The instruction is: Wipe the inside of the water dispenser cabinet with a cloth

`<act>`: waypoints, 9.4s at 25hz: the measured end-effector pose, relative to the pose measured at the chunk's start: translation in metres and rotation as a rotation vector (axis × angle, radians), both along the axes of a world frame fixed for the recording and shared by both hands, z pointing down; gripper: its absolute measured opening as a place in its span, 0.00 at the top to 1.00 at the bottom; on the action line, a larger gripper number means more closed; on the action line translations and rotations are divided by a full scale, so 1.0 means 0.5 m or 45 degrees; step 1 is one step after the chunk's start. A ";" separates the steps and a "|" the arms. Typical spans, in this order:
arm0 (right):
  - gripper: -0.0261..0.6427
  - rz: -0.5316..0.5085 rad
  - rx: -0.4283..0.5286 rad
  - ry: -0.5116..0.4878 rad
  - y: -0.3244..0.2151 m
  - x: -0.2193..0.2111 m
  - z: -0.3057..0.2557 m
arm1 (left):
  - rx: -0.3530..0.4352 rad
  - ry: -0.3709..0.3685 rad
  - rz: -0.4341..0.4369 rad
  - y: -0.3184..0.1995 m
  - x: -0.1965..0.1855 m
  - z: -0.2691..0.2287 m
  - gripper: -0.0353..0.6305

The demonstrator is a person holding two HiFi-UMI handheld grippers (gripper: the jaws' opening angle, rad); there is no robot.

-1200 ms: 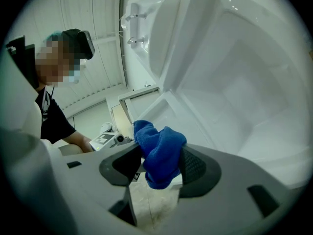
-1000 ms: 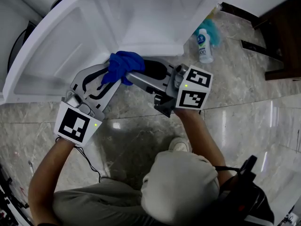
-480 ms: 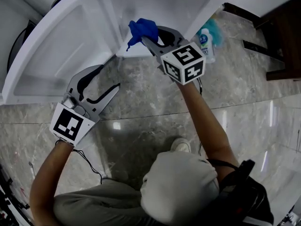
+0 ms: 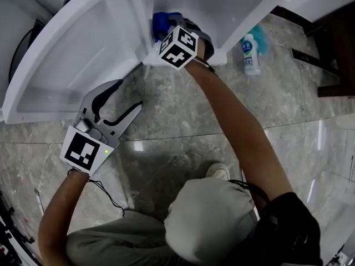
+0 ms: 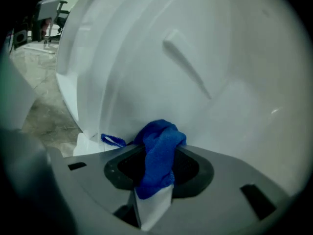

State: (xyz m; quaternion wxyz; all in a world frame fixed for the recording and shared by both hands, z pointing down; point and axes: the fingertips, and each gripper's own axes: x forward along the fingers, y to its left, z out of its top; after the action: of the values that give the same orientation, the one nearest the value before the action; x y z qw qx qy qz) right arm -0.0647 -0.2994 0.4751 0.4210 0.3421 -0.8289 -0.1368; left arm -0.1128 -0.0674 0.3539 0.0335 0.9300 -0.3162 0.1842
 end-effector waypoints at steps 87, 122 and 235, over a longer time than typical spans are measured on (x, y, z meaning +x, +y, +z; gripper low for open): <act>0.67 0.550 -0.369 -1.549 0.481 0.472 -0.381 | 0.141 -0.183 0.186 -0.339 0.397 0.078 0.72; 0.76 0.499 -0.462 -1.410 0.602 0.460 -0.288 | 0.345 -0.723 0.141 -0.505 0.458 0.251 0.74; 0.74 0.786 0.781 -1.789 -0.077 0.317 -0.473 | 0.658 -0.761 0.394 0.030 -0.002 -0.003 0.60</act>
State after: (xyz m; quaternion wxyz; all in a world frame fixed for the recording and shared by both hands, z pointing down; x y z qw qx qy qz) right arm 0.0940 -0.3381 0.2386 -0.2887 0.6600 -0.6935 0.0107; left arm -0.1137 -0.0523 0.3523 -0.3221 0.8500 -0.2043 0.3633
